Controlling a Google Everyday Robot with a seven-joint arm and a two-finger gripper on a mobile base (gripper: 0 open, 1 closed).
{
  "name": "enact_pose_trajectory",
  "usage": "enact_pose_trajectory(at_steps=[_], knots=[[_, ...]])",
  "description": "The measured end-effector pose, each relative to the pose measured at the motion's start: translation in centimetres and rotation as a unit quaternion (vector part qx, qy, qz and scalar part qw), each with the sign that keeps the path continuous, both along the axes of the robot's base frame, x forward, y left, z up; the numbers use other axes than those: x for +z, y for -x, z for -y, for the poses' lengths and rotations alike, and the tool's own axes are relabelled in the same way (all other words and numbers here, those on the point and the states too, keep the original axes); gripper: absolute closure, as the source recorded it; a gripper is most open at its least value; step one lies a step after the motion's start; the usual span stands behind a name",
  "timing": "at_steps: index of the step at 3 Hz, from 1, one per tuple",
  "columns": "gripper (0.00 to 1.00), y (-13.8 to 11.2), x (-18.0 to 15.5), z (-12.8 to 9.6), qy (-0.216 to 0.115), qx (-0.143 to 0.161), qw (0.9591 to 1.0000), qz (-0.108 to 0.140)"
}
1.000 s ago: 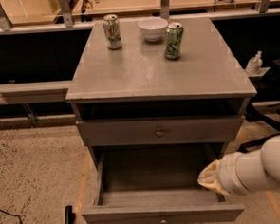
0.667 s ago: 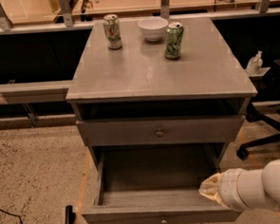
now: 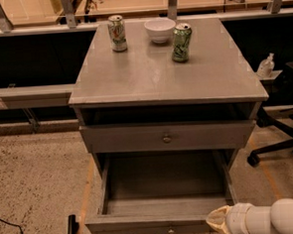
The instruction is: Close middle drawer
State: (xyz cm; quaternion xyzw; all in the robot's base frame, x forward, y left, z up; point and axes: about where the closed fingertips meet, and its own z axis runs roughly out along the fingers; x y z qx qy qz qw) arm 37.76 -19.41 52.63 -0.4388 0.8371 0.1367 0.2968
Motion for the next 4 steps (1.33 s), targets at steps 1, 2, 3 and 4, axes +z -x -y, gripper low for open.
enact_pose_trajectory(at_steps=[1, 2, 3, 4], knots=[[1.0, 0.0, 0.0, 0.0, 0.0, 0.0, 1.0, 0.0], [1.0, 0.3, -2.3, 0.0, -0.027, -0.033, 0.9991, -0.004], [1.0, 0.3, -4.8, 0.3, -0.051, -0.069, 0.9963, -0.009], [1.0, -0.2, -7.2, 0.2, -0.068, -0.089, 0.9936, -0.01]])
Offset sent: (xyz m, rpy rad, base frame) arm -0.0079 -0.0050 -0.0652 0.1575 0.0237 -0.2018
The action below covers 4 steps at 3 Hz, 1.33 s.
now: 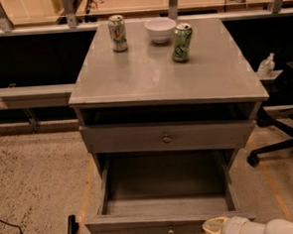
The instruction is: Close middle drawer
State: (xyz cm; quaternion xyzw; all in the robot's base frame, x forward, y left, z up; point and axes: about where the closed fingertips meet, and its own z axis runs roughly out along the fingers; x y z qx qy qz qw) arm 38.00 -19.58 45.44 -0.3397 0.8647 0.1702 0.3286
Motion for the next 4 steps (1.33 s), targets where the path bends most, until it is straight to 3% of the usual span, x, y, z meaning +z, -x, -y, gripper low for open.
enact_pose_trajectory(at_steps=[2, 3, 4], knots=[[1.0, -1.8, -3.4, 0.2, -0.025, -0.043, 0.9985, 0.022], [1.0, -4.0, -3.9, -0.1, -0.024, -0.04, 0.9978, 0.047], [1.0, -3.9, -3.9, -0.1, -0.024, -0.04, 0.9978, 0.047]])
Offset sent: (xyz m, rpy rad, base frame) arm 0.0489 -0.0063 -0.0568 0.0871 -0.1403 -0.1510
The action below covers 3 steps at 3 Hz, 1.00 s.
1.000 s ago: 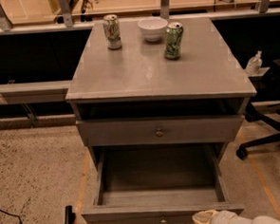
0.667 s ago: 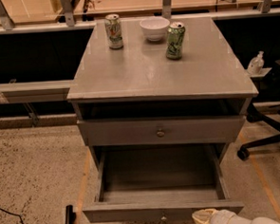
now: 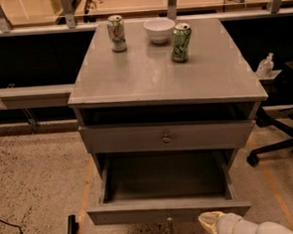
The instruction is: Close middle drawer
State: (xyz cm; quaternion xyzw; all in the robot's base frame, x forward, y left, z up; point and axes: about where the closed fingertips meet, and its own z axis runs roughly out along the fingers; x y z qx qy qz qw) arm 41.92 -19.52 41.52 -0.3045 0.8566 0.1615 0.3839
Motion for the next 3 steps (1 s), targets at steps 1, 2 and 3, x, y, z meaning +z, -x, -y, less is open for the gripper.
enact_pose_trajectory(at_steps=[1, 2, 3], knots=[[1.0, -3.6, -1.0, -0.3, 0.002, 0.009, 0.9996, 0.025], [1.0, -4.0, -1.3, -0.5, 0.0, 0.006, 0.9995, 0.03], [1.0, -6.0, -2.1, -0.4, -0.007, -0.013, 0.9989, 0.043]])
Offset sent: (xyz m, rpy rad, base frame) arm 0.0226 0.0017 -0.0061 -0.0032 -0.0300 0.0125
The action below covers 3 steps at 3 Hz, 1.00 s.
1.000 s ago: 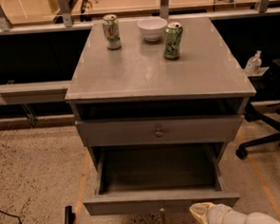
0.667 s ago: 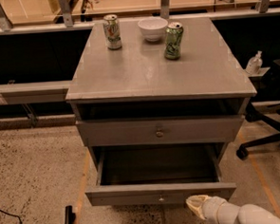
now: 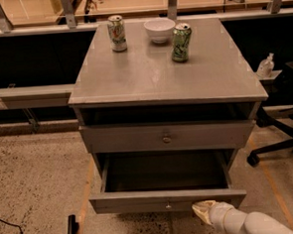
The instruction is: Close middle drawer
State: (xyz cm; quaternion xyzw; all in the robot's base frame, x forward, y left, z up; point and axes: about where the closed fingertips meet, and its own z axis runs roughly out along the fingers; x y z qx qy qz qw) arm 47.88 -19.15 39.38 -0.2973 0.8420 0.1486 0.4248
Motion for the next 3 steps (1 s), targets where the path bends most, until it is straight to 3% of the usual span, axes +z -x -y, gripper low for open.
enact_pose_trajectory(at_steps=[1, 3], knots=[[1.0, -0.3, 0.0, 0.0, -0.001, -0.002, 1.0, 0.002], [1.0, -3.5, -0.3, -0.6, -0.011, -0.008, 0.9993, 0.034]])
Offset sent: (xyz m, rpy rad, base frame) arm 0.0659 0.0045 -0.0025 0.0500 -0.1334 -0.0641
